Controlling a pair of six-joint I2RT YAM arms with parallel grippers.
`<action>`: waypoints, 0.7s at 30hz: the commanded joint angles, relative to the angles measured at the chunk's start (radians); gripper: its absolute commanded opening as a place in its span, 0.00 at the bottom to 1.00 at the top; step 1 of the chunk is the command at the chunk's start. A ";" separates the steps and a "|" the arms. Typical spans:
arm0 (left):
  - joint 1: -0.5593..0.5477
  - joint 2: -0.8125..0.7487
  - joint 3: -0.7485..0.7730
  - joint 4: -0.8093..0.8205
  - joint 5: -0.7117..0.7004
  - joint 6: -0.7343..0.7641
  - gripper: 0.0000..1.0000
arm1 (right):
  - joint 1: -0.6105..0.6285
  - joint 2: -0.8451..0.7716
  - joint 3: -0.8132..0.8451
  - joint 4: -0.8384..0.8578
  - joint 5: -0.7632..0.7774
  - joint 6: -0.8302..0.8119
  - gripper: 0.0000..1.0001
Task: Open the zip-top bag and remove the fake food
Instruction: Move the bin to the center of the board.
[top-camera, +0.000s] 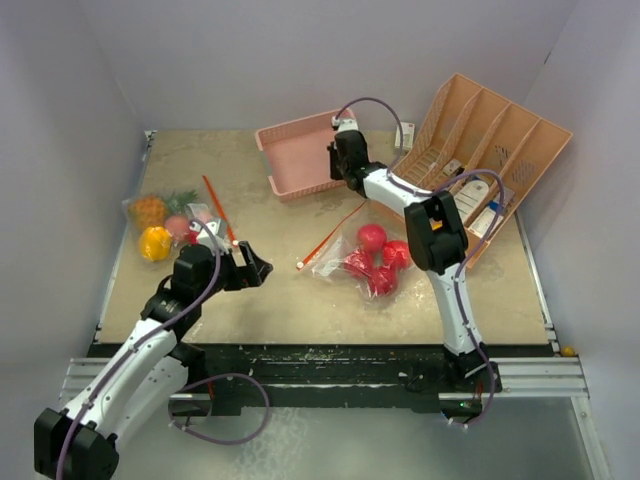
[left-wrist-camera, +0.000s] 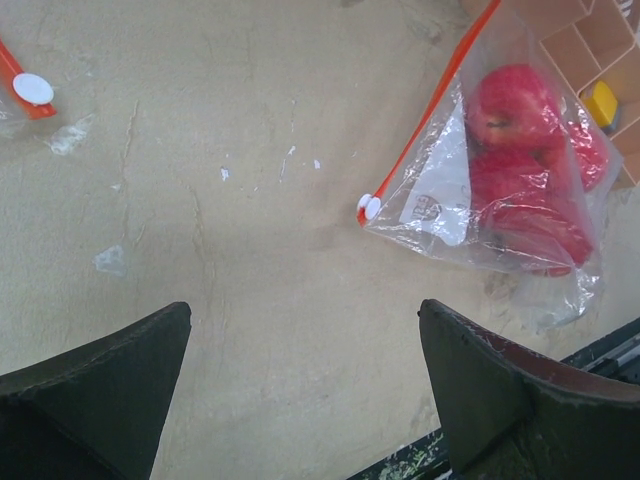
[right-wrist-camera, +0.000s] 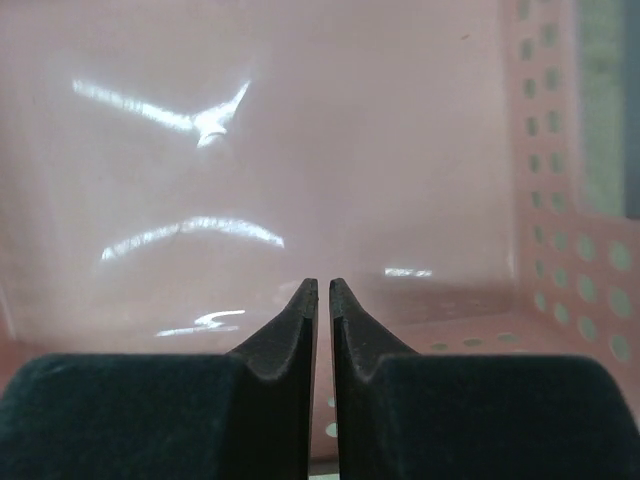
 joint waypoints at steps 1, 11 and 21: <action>-0.005 0.068 -0.027 0.144 0.044 -0.005 0.99 | 0.009 -0.147 -0.133 0.081 0.023 0.011 0.11; -0.006 0.246 -0.058 0.461 0.120 -0.016 0.99 | 0.011 -0.305 -0.183 0.125 -0.013 -0.028 0.29; -0.066 0.625 -0.111 0.979 0.155 -0.190 1.00 | 0.011 -0.623 -0.397 0.216 -0.083 -0.026 0.57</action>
